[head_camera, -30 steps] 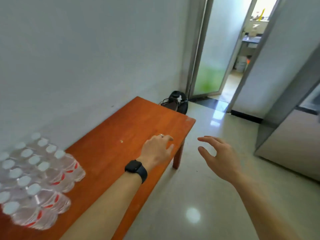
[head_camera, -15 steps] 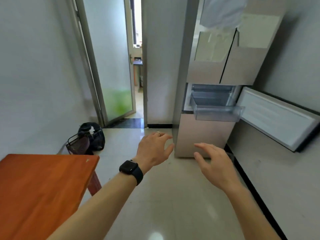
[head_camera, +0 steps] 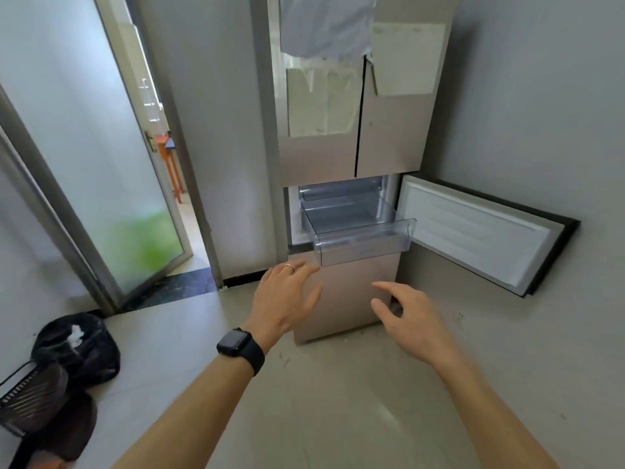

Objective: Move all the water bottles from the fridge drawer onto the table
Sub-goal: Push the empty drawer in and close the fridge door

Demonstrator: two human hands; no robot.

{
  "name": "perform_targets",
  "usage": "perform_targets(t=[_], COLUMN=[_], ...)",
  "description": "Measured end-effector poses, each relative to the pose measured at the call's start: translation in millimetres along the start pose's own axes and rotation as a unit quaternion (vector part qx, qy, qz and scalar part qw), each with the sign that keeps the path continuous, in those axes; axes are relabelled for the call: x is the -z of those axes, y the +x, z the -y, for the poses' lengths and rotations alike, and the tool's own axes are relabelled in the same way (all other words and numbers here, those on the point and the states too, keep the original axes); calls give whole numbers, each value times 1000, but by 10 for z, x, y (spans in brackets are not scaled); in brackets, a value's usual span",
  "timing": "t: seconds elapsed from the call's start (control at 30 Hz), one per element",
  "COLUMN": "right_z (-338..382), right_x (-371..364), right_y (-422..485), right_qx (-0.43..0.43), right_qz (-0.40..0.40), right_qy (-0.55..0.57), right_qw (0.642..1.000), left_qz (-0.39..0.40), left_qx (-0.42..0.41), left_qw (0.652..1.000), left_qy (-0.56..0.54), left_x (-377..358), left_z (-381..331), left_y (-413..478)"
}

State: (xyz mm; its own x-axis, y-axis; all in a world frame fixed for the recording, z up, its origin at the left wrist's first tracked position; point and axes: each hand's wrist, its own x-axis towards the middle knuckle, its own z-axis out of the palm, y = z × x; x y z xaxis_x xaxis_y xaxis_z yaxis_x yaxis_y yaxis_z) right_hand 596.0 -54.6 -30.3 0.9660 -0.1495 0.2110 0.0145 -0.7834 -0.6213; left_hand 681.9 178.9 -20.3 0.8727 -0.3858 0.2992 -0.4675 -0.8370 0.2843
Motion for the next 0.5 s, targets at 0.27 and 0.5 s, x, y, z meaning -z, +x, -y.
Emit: perform_targets(t=[0.27, 0.5], right_z=[-704, -1438], right_x=[-172, -317], right_y=[918, 1869], right_qx=[-75, -103], right_qz=[2, 15], right_qy=[49, 73], right_qw=[996, 992], left_qz=[30, 69], left_qx=[-48, -53], left_qw=[998, 996], left_qy=[-4, 26], left_x=[-678, -1459], left_z=[-14, -100], left_y=[1309, 2388])
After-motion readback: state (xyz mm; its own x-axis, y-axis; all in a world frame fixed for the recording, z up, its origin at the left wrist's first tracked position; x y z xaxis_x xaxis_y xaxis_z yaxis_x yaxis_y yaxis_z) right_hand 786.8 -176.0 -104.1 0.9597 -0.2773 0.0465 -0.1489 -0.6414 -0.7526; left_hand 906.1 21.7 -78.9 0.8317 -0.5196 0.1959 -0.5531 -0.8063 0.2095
